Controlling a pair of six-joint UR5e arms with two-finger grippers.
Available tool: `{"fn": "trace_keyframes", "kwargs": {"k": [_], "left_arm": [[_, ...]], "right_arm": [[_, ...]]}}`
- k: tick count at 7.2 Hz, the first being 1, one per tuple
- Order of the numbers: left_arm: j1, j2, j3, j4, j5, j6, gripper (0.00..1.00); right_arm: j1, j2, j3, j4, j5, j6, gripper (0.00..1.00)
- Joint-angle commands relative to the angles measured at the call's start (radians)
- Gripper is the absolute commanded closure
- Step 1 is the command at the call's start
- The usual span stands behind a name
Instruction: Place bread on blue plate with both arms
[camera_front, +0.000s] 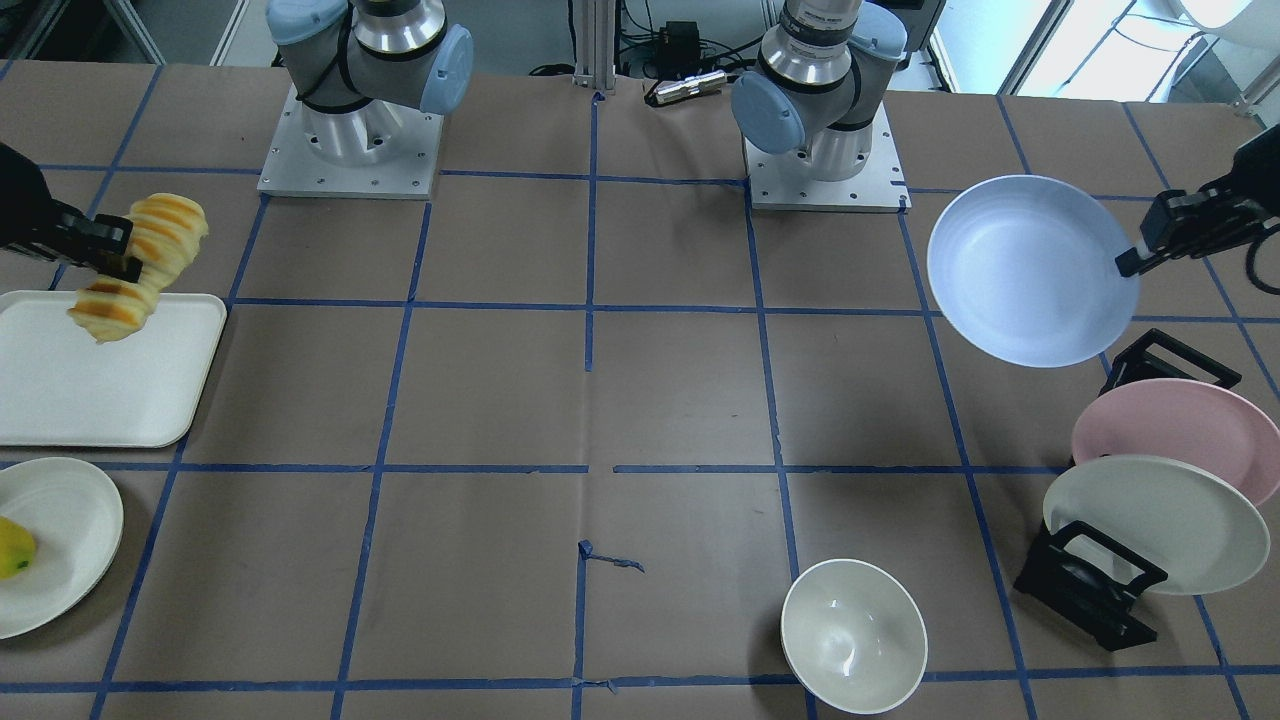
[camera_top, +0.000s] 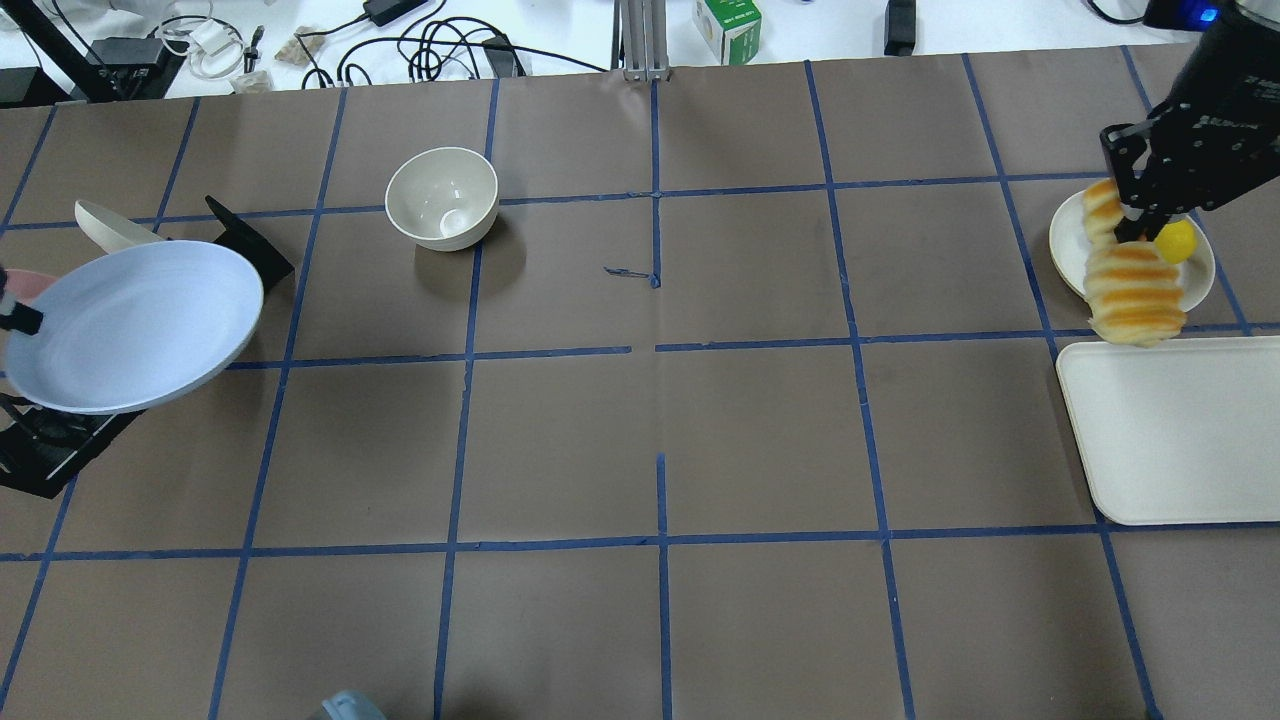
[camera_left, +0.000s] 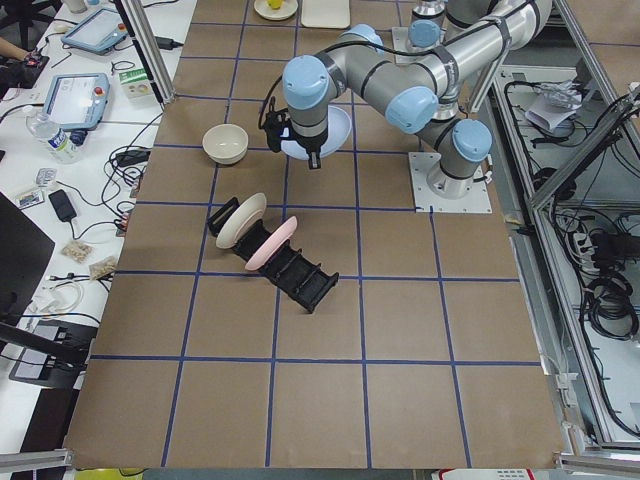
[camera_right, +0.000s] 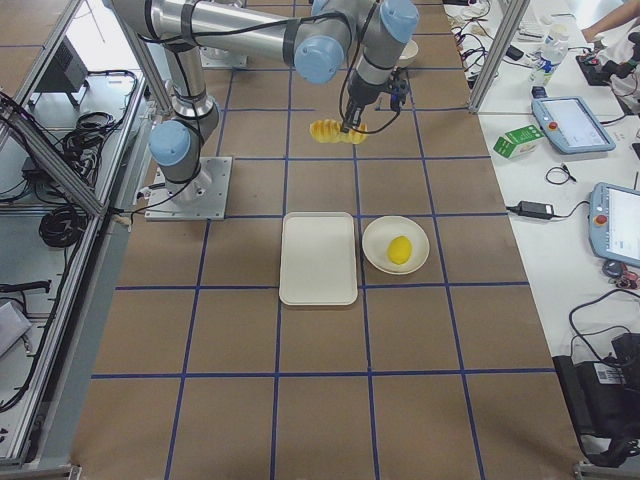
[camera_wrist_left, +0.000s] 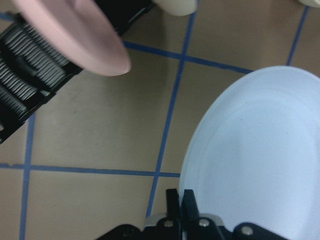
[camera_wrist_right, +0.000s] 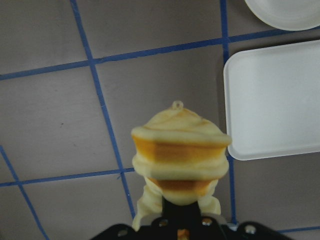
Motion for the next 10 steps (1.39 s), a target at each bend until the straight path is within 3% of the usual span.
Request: {"fn": "trace_keyframes", "kwargs": {"k": [1,3,4,6,8,10], "left_arm": [[-0.239,-0.021,-0.075,0.203,-0.115,0.018,1.0],[-0.414,-0.049,-0.234,0.551,-0.135,-0.019,1.0],[-0.459,-0.068,-0.308,0.692,-0.193,-0.086,1.0],[-0.537,-0.153,-0.427,0.99,-0.2,-0.211,1.0],[-0.621,-0.254,-0.438,1.026,-0.198,-0.38,1.0],[-0.645,-0.334,-0.436,1.13,-0.201,-0.386,1.0]], "right_arm": [[0.092,-0.005,-0.024,0.029,0.045,0.122,1.0],[0.158,-0.003,-0.055,0.025,0.086,0.178,1.0],[0.167,0.004,-0.079,0.025,0.086,0.179,1.0],[0.175,0.038,-0.081,-0.022,0.124,0.177,1.0],[0.221,0.096,-0.077,-0.049,0.125,0.185,1.0],[0.276,0.141,-0.072,-0.118,0.131,0.25,1.0]]}}
